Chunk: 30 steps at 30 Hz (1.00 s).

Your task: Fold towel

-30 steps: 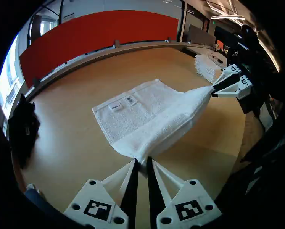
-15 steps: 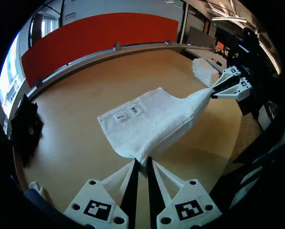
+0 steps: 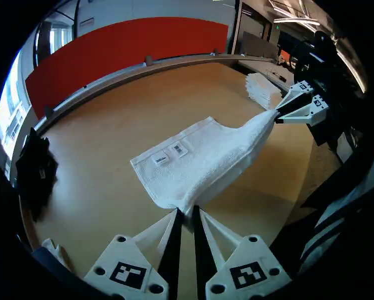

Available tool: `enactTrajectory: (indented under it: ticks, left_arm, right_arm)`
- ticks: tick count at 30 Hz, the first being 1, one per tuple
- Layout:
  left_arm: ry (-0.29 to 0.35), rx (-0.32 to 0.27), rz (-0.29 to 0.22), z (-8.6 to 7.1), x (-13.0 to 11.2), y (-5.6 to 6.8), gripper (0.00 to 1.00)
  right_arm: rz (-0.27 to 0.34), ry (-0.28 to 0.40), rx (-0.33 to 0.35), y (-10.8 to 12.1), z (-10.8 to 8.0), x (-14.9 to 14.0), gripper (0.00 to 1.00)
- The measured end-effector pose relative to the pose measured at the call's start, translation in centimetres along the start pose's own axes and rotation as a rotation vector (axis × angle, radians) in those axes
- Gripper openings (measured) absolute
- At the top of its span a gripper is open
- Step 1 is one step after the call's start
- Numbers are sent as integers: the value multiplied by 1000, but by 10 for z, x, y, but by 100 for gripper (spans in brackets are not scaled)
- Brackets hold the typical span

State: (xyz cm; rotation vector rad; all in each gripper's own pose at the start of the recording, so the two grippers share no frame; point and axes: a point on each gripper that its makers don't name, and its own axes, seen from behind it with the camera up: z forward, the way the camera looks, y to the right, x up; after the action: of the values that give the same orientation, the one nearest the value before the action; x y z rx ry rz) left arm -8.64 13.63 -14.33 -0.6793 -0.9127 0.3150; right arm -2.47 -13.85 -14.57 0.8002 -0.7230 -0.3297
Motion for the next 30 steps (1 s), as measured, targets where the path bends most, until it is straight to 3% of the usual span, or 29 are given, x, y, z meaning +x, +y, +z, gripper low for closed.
enactTrajectory:
  ticks: [16, 30]
  left_arm:
    - [-10, 8, 2, 4, 0, -2, 15]
    - [-20, 38, 20, 34, 13, -21, 15]
  right_arm:
    - [-12, -10, 5, 2, 4, -3, 16]
    - [19, -45, -15, 28, 33, -8, 16]
